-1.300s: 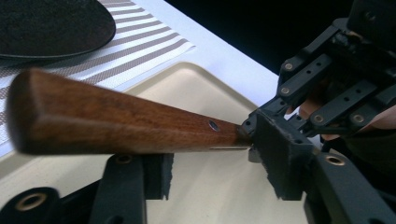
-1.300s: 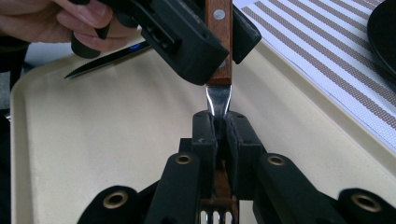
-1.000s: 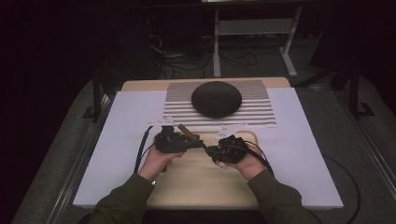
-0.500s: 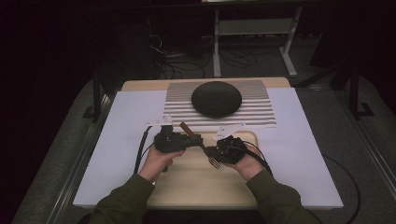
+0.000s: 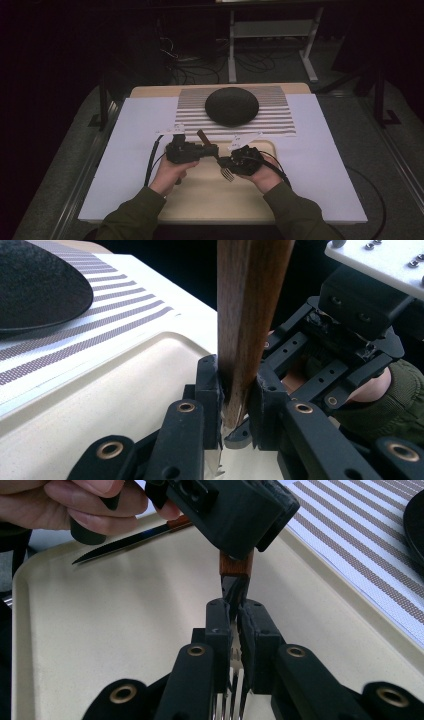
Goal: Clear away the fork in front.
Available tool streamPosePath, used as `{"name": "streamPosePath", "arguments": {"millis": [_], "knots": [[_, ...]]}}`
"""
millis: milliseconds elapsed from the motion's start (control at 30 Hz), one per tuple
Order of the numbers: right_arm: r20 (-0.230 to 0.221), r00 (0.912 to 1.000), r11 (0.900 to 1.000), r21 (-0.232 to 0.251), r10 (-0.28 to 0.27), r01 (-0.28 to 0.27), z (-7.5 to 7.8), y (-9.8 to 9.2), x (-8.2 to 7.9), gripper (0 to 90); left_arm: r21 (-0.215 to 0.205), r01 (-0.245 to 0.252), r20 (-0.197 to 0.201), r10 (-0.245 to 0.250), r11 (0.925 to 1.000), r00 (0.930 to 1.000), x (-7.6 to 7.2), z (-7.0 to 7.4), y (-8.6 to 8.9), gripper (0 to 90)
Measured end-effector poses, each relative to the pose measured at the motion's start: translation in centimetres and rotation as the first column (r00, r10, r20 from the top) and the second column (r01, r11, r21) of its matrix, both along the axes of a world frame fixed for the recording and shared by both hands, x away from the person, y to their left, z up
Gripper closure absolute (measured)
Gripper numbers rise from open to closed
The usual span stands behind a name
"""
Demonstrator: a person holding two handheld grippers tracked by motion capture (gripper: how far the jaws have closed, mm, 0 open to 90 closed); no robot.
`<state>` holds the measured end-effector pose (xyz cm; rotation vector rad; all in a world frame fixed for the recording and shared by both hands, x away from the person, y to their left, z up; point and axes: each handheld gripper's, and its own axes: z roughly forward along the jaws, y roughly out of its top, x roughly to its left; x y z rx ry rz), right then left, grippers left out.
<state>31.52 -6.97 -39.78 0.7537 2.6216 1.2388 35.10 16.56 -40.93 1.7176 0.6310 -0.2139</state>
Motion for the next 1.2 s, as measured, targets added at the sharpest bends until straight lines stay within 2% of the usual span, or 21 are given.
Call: {"name": "streamPosePath", "arguments": {"millis": [100, 200, 333, 367, 400, 533, 667, 833, 1033, 1200], "knots": [[0.0, 1.0, 1.0, 0.012, 0.005, -0.005, -0.1, 0.0, 0.1, 79.9, 0.001, 0.001, 0.007, -0.001, 1.0, 1.0, 0.0, 0.1, 0.0, 78.3], [-0.019, 0.9998, 0.999, 0.048, 0.008, -0.007, -0.2, -0.3, 0.2, 66.1, 0.004, -0.003, 0.014, 0.003, 1.0, 0.9999, 0.0, 0.1, 0.2, 78.5], [-0.052, 0.9986, 0.998, 0.062, 0.008, -0.005, -0.5, -0.9, 0.4, 49.2, 0.001, -0.007, 0.008, 0.007, 1.0, 0.9999, 0.2, 0.3, 0.7, 78.6], [-0.054, 0.9985, 0.998, 0.063, 0.004, -0.001, -0.6, -1.1, 0.4, 42.4, 0.005, -0.007, 0.009, 0.007, 1.0, 0.9999, 0.3, 0.4, 0.9, 78.7], [-0.052, 0.9986, 0.998, 0.057, -0.012, 0.015, -0.7, -1.4, 0.3, 37.2, 0.008, -0.008, 0.009, 0.008, 0.9999, 0.9999, 0.3, 0.4, 1.0, 78.7], [-0.049, 0.9974, 0.997, 0.055, -0.053, 0.056, -1.1, -2.8, 0.0, 27.1, 0.016, -0.016, 0.01, 0.016, 0.9997, 0.9998, 0.3, 0.6, 1.6, 78.8], [0.002, 0.995, 0.994, 0.053, -0.099, 0.099, -1.5, -4.5, -0.5, 13.9, 0.012, -0.021, 0.006, 0.021, 0.9997, 0.9998, 0.5, 0.8, 2.2, 78.9], [0.019, 0.9893, 0.988, 0.048, -0.145, 0.144, -2.3, -6.3, -1.3, 10.5, -0.001, -0.024, 0.003, 0.024, 0.9997, 0.9997, 0.5, 1.2, 2.8, 79.1], [0.017, 0.9829, 0.982, 0.058, -0.183, 0.182, -3.0, -8.3, -2.2, 2.9, 0.001, -0.025, -0.002, 0.025, 0.9997, 0.9997, 0.4, 1.5, 3.5, 79.3], [0.005, 0.9767, 0.975, 0.064, -0.214, 0.214, -3.5, -10.1, -2.8, 2.0, 0.011, -0.021, -0.008, 0.021, 0.9997, 0.9997, 0.2, 1.7, 4.1, 79.5]]}}
